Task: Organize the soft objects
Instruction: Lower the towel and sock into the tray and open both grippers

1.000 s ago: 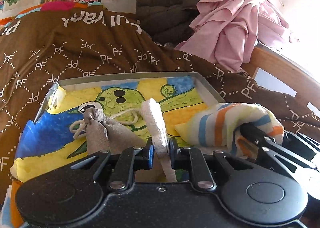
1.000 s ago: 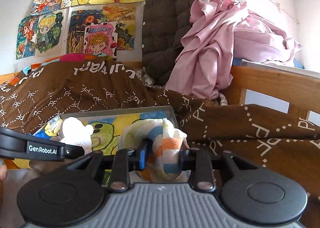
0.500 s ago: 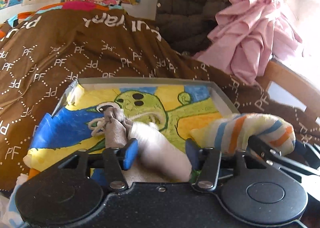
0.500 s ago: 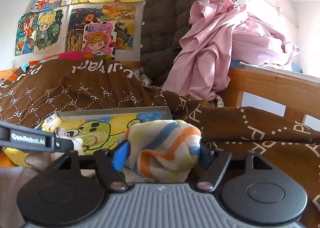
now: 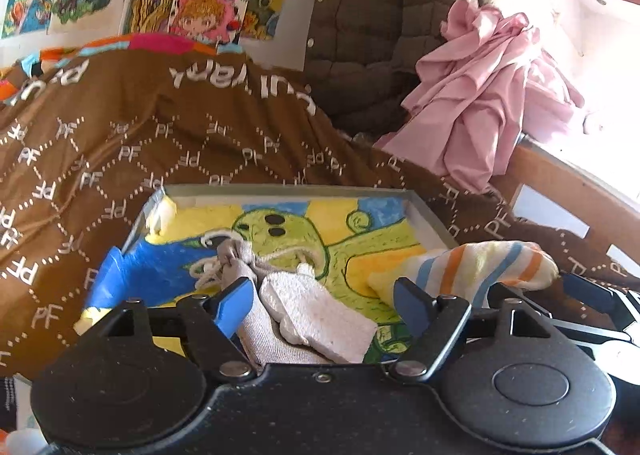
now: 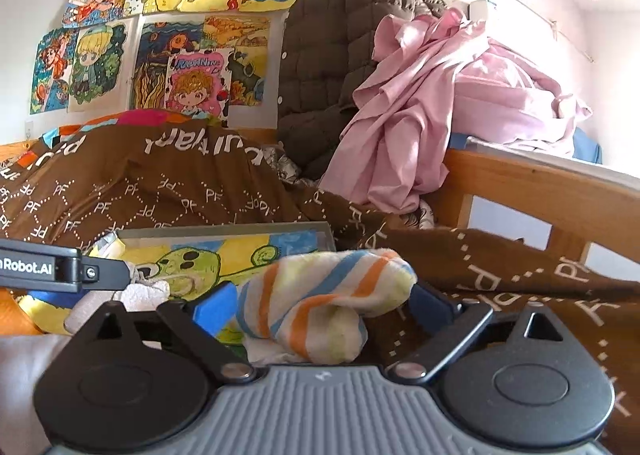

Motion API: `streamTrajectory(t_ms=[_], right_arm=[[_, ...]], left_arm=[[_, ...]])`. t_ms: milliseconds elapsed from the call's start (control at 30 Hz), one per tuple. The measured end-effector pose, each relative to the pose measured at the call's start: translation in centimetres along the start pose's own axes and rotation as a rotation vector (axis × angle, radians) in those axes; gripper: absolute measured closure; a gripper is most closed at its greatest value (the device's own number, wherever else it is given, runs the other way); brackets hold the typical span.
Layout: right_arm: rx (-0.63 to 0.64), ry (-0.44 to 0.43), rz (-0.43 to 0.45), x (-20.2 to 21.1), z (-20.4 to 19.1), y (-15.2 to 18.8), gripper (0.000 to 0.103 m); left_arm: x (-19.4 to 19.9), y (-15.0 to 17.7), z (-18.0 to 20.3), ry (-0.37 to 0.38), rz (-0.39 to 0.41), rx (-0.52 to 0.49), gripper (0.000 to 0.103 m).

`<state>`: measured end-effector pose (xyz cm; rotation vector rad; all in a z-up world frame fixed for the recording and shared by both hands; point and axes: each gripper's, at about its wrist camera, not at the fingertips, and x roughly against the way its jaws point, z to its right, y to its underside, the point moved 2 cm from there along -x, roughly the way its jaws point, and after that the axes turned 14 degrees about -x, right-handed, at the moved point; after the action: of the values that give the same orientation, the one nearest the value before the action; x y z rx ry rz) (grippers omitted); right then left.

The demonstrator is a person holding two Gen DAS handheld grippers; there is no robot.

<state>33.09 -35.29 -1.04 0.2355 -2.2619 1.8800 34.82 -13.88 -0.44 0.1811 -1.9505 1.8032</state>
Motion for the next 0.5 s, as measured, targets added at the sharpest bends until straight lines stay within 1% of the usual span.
streamTrajectory(t_ms=[167, 200, 233, 300, 400, 500], right_arm=[[-0.017, 0.0, 0.037, 2.3, 0.3, -1.2, 0.001], [-0.018, -0.001, 0.044, 2.8, 0.4, -1.4, 0.001], [-0.018, -0.003, 0.05, 3.3, 0.3, -1.7, 0.0], [-0.016, -0.008, 0.061, 4.4, 0.2, -2.1, 0.0], [-0.026, -0.023, 0.073, 6.3, 0.0, -2.5, 0.0], [-0.018, -0.033, 0.088, 8.2, -0.3, -2.9, 0.0]], left_arm=[[2.4, -0.4, 0.3, -0.021, 0.049, -0.022, 0.02], [2.8, -0.5, 0.3, -0.022, 0.056, -0.022, 0.018], [3.4, -0.6, 0.3, -0.023, 0.063, -0.021, 0.012], [4.5, -0.7, 0.3, -0.036, 0.081, -0.014, 0.006], [6.5, -0.8, 0.2, -0.045, 0.102, -0.006, 0.006], [8.4, -0.7, 0.1, -0.061, 0.121, -0.005, 0.002]])
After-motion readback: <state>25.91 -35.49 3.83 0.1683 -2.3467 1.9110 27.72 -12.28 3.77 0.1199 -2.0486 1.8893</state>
